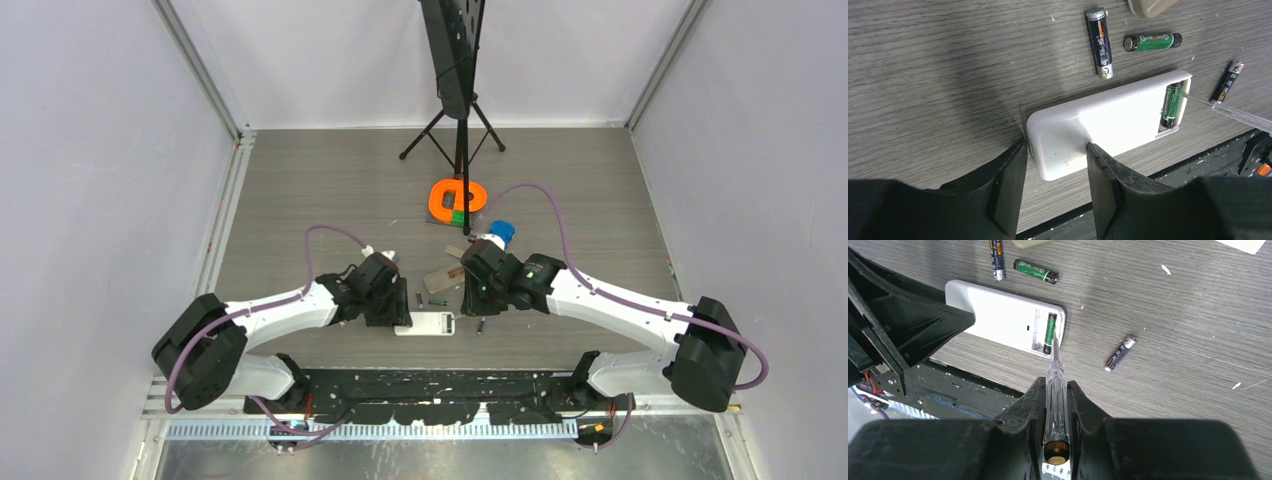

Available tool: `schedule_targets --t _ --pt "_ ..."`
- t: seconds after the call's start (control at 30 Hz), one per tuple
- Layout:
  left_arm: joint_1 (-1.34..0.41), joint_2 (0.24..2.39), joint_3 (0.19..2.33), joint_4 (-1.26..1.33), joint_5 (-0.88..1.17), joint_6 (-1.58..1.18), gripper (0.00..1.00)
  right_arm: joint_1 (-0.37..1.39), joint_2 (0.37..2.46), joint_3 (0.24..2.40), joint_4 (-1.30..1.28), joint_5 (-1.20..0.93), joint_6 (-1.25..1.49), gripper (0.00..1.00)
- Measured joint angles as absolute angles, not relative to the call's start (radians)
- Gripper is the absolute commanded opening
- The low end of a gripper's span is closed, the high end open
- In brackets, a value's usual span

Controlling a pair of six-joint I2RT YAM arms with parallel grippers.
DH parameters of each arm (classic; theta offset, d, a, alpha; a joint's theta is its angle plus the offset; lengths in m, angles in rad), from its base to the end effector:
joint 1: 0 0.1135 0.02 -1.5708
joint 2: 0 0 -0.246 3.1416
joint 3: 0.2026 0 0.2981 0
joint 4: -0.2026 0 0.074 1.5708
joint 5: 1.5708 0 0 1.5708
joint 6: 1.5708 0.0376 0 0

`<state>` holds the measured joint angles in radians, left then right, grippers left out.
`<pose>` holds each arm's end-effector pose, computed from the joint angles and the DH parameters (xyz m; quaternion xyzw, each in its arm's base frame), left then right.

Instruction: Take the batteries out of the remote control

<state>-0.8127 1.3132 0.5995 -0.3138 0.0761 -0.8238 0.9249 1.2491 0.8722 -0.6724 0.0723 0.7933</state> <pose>0.1870 -0.2016 0.1101 0.0049 0.9627 -0.2208 0.1565 0.1775 0.2310 0.1985 -0.0542 0.9641 0.1723 0.1947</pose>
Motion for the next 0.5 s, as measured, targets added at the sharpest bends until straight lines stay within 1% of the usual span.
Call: schedule_targets --t 0.5 --pt "-0.816 1.313 0.599 -0.314 0.079 -0.821 0.50 0.970 1.308 0.899 -0.702 0.120 0.777 0.00"
